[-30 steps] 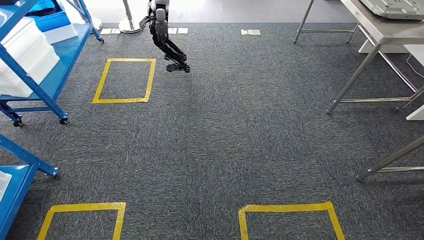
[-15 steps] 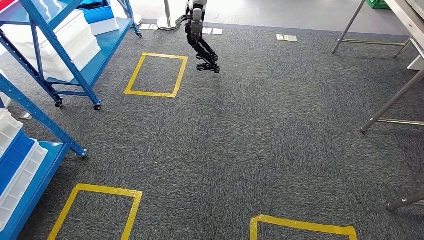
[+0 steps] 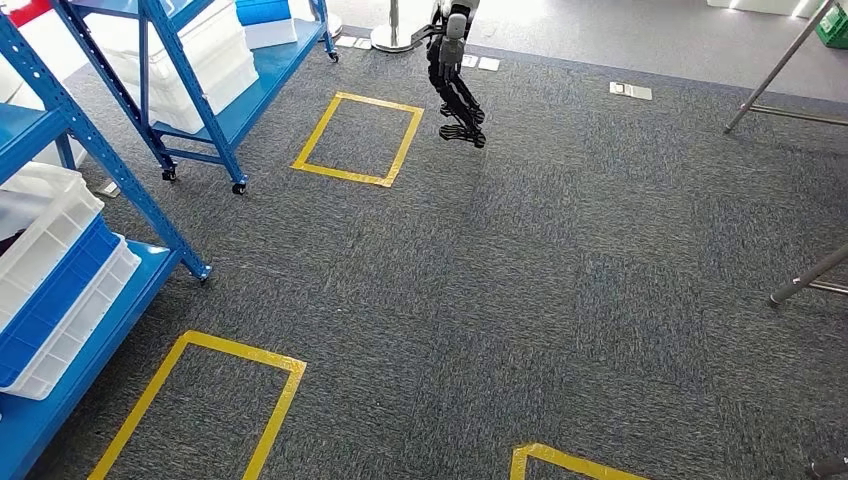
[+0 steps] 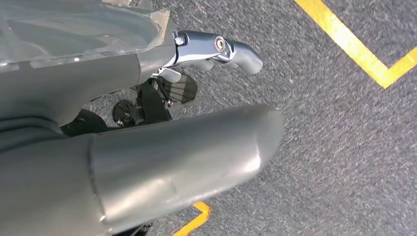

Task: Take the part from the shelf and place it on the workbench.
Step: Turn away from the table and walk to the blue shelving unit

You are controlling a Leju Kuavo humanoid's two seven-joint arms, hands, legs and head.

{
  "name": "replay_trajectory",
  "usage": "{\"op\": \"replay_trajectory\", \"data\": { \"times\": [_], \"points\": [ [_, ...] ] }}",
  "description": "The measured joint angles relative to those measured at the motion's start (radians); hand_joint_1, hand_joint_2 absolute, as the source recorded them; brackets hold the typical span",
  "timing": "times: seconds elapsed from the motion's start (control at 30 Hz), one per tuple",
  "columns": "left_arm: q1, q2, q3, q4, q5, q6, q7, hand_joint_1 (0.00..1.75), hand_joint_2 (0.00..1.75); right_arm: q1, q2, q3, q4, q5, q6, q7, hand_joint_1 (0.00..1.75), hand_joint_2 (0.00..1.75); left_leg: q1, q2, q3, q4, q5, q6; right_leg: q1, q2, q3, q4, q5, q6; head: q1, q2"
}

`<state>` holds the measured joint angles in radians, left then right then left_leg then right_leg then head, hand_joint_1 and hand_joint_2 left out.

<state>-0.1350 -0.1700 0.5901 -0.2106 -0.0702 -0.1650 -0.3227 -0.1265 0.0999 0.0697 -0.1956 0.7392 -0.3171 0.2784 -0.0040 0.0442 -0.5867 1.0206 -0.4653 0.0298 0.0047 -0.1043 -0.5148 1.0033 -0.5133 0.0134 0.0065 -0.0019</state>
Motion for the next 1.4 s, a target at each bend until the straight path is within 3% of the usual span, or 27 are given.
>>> {"op": "replay_trajectory", "data": {
  "times": [0.07,0.17,0.23,0.27,0.33,0.4,0.47,0.53,0.6,0.67,0.73,0.77,0.8,0.83,0.9,0.97,1.0,1.07,1.13,1.2,1.27,1.3,1.33,1.4],
  "points": [
    [-0.001,-0.001,0.0,0.0,0.002,0.005,0.0,0.0,0.0,-0.005,0.0,0.0,0.0,0.005,0.004,0.004,0.0,0.0,0.003,-0.019,0.004,-0.011,0.009,0.015,-0.002,0.023,-0.011,0.031,-0.021,0.006,0.0,0.0],
    [-0.007,-0.003,0.001,0.0,0.005,0.008,0.0,0.0,0.0,-0.008,0.0,0.0,0.0,0.007,0.01,0.008,0.0,0.0,0.009,-0.047,0.004,-0.017,0.018,0.028,-0.01,0.087,-0.081,0.185,-0.093,0.001,0.003,0.0],
    [-0.007,-0.004,0.001,0.0,0.005,0.011,0.001,0.0,0.0,-0.006,-0.001,0.0,0.0,0.006,0.012,0.01,0.0,0.0,0.009,-0.071,0.003,-0.016,0.019,0.027,-0.015,0.097,-0.129,0.28,-0.12,0.008,0.004,0.0],
    [-0.006,-0.004,0.001,0.0,0.005,0.013,0.002,0.0,0.0,-0.006,-0.001,0.0,0.0,0.006,0.013,0.01,0.0,0.0,0.009,-0.084,0.002,-0.015,0.02,0.026,-0.017,0.099,-0.135,0.289,-0.115,0.016,0.004,0.0],
    [-0.006,-0.004,0.002,0.0,0.005,0.015,0.004,0.0,0.0,-0.006,-0.002,0.0,0.0,0.006,0.013,0.011,0.0,0.0,0.012,-0.109,0.003,-0.013,0.02,0.022,-0.026,0.107,-0.094,0.195,-0.065,0.038,0.004,0.0],
    [-0.007,-0.004,0.002,0.0,0.005,0.015,0.005,0.0,0.0,-0.007,-0.002,0.0,0.0,0.007,0.013,0.011,0.0,0.0,0.012,-0.129,0.0,-0.008,0.02,0.012,-0.036,0.141,-0.039,0.065,-0.014,0.052,0.005,0.0],
    [-0.007,-0.003,0.002,0.0,0.005,0.015,0.007,0.0,0.0,-0.008,-0.002,0.0,0.0,0.008,0.013,0.011,0.0,0.0,0.009,-0.143,-0.006,-0.004,0.02,0.0,-0.035,0.161,-0.02,0.013,0.004,0.043,0.005,0.0],
    [-0.007,-0.003,0.002,0.0,0.005,0.016,0.009,0.0,0.0,-0.01,-0.001,0.0,0.0,0.009,0.013,0.012,0.0,0.0,0.011,-0.154,-0.01,-0.007,0.025,-0.011,-0.031,0.146,-0.018,0.012,0.01,0.025,0.002,0.0],
    [-0.006,-0.001,0.002,0.0,0.004,0.016,0.01,0.0,0.0,-0.01,0.0,0.0,0.0,0.009,0.013,0.013,0.0,0.0,0.014,-0.128,-0.021,0.009,0.013,-0.021,-0.033,0.13,-0.016,0.01,0.017,0.009,0.0,0.0],
    [-0.008,-0.001,0.001,0.0,0.003,0.017,0.012,0.0,0.0,-0.008,0.001,0.0,0.0,0.009,0.013,0.013,0.0,0.0,0.015,-0.076,-0.062,0.103,-0.046,-0.027,-0.031,0.108,-0.016,0.008,0.019,-0.007,-0.005,0.0],
    [-0.01,-0.001,0.001,0.0,0.001,0.017,0.014,0.0,0.0,-0.004,0.001,0.0,0.0,0.008,0.013,0.014,0.0,0.0,0.016,-0.053,-0.126,0.241,-0.112,-0.032,-0.025,0.084,-0.019,0.008,0.017,-0.014,-0.007,0.0],
    [-0.009,-0.002,0.001,0.0,0.001,0.017,0.014,0.0,0.0,-0.003,0.0,0.0,0.0,0.008,0.013,0.014,0.0,0.0,0.016,-0.051,-0.145,0.281,-0.124,-0.033,-0.022,0.072,-0.02,0.008,0.017,-0.014,-0.007,0.0],
    [-0.009,-0.002,0.001,0.0,0.001,0.017,0.014,0.0,0.0,-0.003,0.0,0.0,0.0,0.007,0.013,0.014,0.0,0.0,0.016,-0.049,-0.145,0.285,-0.116,-0.032,-0.021,0.062,-0.02,0.008,0.016,-0.015,-0.007,0.0],
    [-0.009,-0.001,0.001,0.0,0.001,0.017,0.014,0.0,0.0,-0.003,0.001,0.0,0.0,0.007,0.013,0.014,0.0,0.0,0.016,-0.045,-0.123,0.246,-0.091,-0.029,-0.019,0.051,-0.02,0.008,0.016,-0.015,-0.007,0.0],
    [-0.01,-0.001,0.001,0.0,0.001,0.017,0.015,0.0,0.0,-0.004,0.002,0.0,0.0,0.006,0.013,0.014,0.0,0.0,0.01,-0.012,-0.043,0.104,-0.03,-0.018,-0.015,0.034,-0.016,0.009,0.013,-0.016,-0.007,0.0],
    [-0.014,0.0,0.001,-0.001,0.0,0.017,0.015,0.0,0.0,-0.005,0.002,0.0,0.0,0.006,0.012,0.014,0.0,0.0,0.001,0.015,0.004,0.014,-0.006,-0.006,-0.009,0.021,-0.014,0.009,0.009,-0.011,-0.007,0.0],
    [-0.015,0.0,0.001,-0.001,0.0,0.017,0.015,0.0,0.0,-0.005,0.003,0.0,0.0,0.006,0.011,0.014,0.0,0.0,-0.003,0.017,0.007,0.004,-0.008,-0.002,-0.007,0.013,-0.013,0.009,0.008,-0.008,-0.006,0.0],
    [-0.015,0.0,0.001,-0.001,0.0,0.017,0.016,0.0,0.0,-0.005,0.004,0.0,0.0,0.005,0.01,0.014,0.0,0.0,-0.001,-0.005,0.008,-0.004,-0.001,0.005,-0.004,0.0,-0.011,0.009,0.005,0.0,-0.006,0.0],
    [-0.017,0.0,0.001,-0.001,0.0,0.017,0.017,0.0,0.0,-0.005,0.005,0.0,0.0,0.006,0.009,0.014,0.0,0.0,0.006,-0.026,0.014,-0.019,0.009,0.017,-0.004,0.027,-0.024,0.048,-0.021,0.004,-0.006,0.0],
    [-0.02,-0.002,0.001,-0.001,0.0,0.017,0.017,0.0,0.0,-0.003,0.003,0.0,0.0,0.007,0.009,0.014,0.0,0.0,0.01,-0.048,0.014,-0.025,0.016,0.025,-0.009,0.077,-0.077,0.164,-0.075,0.0,-0.003,0.0],
    [-0.019,-0.004,0.001,-0.001,0.0,0.017,0.018,0.0,0.0,0.001,0.002,0.0,0.0,0.01,0.009,0.015,0.0,0.0,0.011,-0.072,0.011,-0.024,0.018,0.026,-0.015,0.096,-0.134,0.281,-0.114,0.003,-0.002,0.0],
    [-0.017,-0.004,0.001,-0.001,0.0,0.017,0.018,0.0,0.0,0.003,0.001,0.0,0.0,0.012,0.009,0.016,0.0,0.0,0.012,-0.085,0.011,-0.024,0.019,0.025,-0.018,0.098,-0.142,0.295,-0.111,0.011,-0.002,0.0],
    [-0.016,-0.004,0.001,-0.001,0.001,0.017,0.018,0.0,0.0,0.005,0.0,0.0,0.0,0.014,0.009,0.017,0.0,0.0,0.013,-0.098,0.011,-0.023,0.019,0.022,-0.021,0.1,-0.131,0.268,-0.093,0.022,-0.002,0.0],
    [-0.016,-0.004,0.001,-0.001,0.001,0.017,0.018,0.0,0.0,0.005,-0.001,0.0,0.0,0.016,0.009,0.018,0.0,0.0,0.016,-0.122,0.01,-0.017,0.018,0.014,-0.033,0.122,-0.07,0.132,-0.033,0.045,-0.001,0.0]
  ]
}}
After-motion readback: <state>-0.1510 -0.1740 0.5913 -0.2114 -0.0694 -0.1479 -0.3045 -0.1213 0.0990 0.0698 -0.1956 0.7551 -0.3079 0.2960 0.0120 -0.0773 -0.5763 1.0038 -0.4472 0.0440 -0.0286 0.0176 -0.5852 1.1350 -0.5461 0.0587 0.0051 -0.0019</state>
